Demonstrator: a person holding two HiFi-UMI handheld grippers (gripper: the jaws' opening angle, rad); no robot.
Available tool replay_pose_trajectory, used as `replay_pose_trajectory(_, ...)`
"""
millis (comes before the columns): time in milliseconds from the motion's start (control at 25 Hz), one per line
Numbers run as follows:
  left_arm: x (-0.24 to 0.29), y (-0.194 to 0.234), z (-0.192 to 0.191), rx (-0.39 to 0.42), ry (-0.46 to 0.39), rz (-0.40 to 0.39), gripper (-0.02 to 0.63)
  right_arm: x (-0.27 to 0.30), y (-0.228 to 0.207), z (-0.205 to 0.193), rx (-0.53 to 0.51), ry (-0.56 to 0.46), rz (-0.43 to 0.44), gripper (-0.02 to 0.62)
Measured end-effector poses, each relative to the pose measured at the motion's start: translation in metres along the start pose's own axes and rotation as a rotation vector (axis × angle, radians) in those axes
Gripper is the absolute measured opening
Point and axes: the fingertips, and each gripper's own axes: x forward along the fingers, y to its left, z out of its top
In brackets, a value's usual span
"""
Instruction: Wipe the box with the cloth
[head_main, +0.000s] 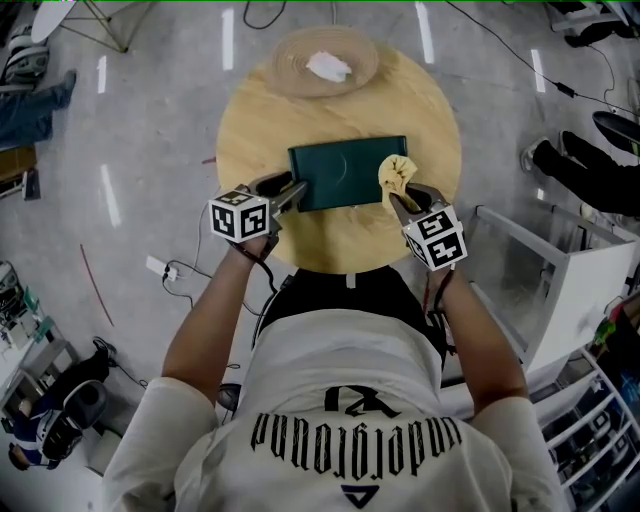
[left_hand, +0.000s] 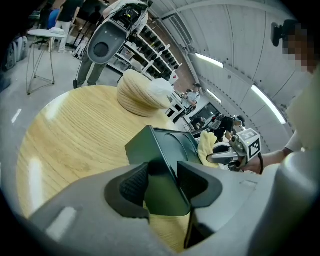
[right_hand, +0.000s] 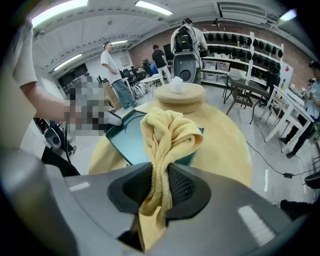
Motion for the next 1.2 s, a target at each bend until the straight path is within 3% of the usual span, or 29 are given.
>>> replay_pose_trajectory(280, 0.002, -0.005, -0.002, 0.017, 0.022, -0.006, 0.196, -0.002, -0.016, 0.007, -0.046, 0.013, -0.012, 0.081)
replay_pose_trajectory(760, 0.001, -0.013, -0.002, 0.027, 0.023, -0.009, 0.200, 0.019, -0.062, 0.075, -0.121, -0.018, -0.071, 0.083)
replay_pose_trajectory(960, 0.000, -0.016, -0.003, 0.030, 0.026, -0.013, 0.202, 0.025, -0.037, 0.080, -0.136, -0.031, -0.029, 0.081)
replay_pose_trajectory(1200, 0.001, -0.019, -0.004, 0.038, 0.026, -0.011, 0.202, 0.060, 0.046, 0.115, -0.234, -0.042, 0.100, 0.080)
